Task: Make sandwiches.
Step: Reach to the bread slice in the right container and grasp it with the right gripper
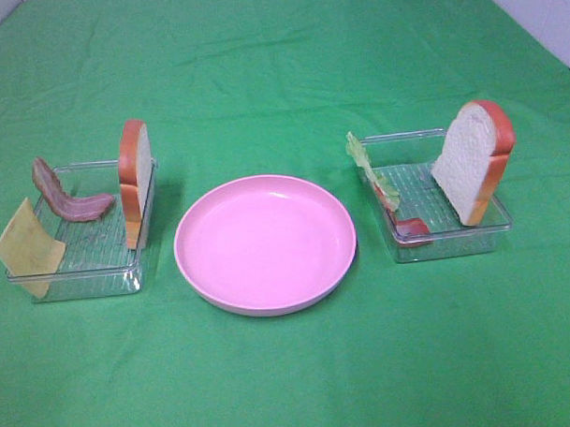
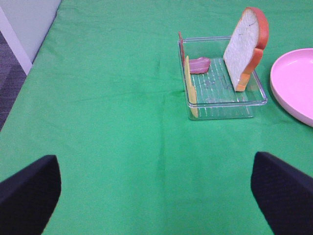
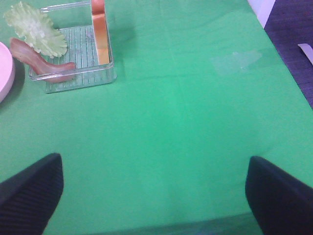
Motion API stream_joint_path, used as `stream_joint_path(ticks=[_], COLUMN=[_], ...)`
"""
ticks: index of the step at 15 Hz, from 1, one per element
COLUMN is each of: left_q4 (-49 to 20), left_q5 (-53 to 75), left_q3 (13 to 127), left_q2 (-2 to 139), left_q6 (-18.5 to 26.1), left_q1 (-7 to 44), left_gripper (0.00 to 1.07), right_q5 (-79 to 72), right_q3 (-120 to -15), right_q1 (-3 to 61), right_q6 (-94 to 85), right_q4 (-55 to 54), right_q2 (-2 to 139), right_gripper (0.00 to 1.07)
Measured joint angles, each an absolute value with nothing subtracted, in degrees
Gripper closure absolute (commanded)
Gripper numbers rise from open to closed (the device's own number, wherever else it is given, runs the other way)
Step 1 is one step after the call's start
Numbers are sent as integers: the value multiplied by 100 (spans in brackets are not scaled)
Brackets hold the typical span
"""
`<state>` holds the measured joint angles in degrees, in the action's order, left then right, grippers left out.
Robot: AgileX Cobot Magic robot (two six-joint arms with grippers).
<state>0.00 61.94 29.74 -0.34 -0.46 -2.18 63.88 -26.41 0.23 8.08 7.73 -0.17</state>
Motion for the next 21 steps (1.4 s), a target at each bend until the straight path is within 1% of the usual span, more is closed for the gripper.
stream_joint_path(ticks=[10,12,15,18,21], left_q4=[0,0,0,0,0], left_q5=[6194,6194,6194,6194,6194], left_q3=[2974,2974,2974,2974,2974], left_q2=[-34,-34,-34,-34,-34], left_q6=[-46,-46,-46,-46,-46], left_q1=[-218,-218,-218,-218,-218], left_gripper=[6,6,6,6,6], right_q5=[6377,6142,5420,4864,4761], right_q3=[-2641,-2756,-3083,-3529,-4366], right_q1=[23,23,23,23,23], right_q6=[808,808,808,808,785], right_q4=[773,773,773,773,773], right_q2=[-23,52,1026,2601,4412], right_gripper=[11,11,11,11,11])
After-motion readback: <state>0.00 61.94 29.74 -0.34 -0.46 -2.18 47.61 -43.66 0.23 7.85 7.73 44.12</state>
